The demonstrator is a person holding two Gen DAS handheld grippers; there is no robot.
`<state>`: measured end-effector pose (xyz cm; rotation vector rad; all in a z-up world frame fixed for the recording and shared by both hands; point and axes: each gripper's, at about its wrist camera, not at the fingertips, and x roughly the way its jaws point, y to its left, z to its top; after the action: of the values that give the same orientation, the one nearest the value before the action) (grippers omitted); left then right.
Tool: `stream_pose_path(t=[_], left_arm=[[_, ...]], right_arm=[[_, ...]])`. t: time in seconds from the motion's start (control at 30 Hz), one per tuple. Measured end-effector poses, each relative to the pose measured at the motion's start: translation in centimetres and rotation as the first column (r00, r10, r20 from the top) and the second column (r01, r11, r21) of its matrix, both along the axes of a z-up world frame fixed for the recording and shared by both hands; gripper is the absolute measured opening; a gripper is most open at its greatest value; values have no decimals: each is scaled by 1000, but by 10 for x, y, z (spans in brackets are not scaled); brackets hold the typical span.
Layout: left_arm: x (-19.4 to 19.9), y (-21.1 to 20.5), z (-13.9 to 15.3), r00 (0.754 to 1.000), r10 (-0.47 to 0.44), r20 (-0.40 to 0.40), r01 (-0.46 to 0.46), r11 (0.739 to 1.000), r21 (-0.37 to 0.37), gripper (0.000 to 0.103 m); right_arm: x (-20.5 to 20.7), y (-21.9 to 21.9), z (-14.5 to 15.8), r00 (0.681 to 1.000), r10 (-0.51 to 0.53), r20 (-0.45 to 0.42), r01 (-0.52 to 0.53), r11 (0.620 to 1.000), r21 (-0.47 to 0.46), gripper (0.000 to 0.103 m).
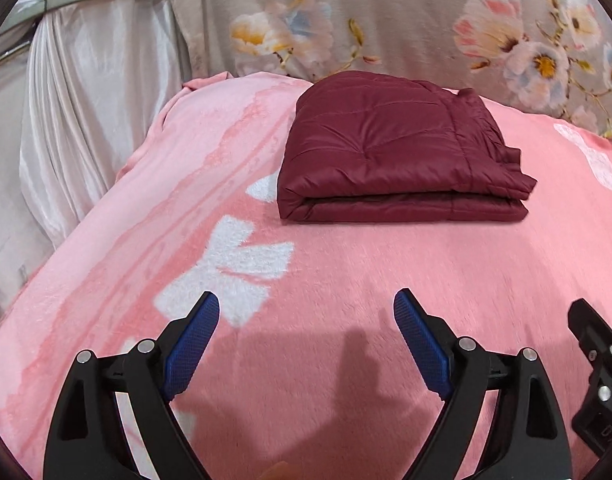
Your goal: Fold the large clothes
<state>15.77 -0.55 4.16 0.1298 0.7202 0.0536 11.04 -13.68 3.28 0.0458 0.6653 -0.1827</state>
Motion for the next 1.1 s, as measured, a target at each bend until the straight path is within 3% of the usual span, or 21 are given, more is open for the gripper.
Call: stream_pose_path(t=[0.37, 1.1], left_arm=[[4, 2, -3, 999, 27, -25, -27, 1000, 4, 87], [4, -6, -2, 1000, 10, -2, -10, 1000, 25, 87]], right_arm=[[6, 1, -5, 999, 16, -31, -16, 1000, 9, 91], [7, 8, -5, 999, 31, -31, -32, 999, -23, 91]])
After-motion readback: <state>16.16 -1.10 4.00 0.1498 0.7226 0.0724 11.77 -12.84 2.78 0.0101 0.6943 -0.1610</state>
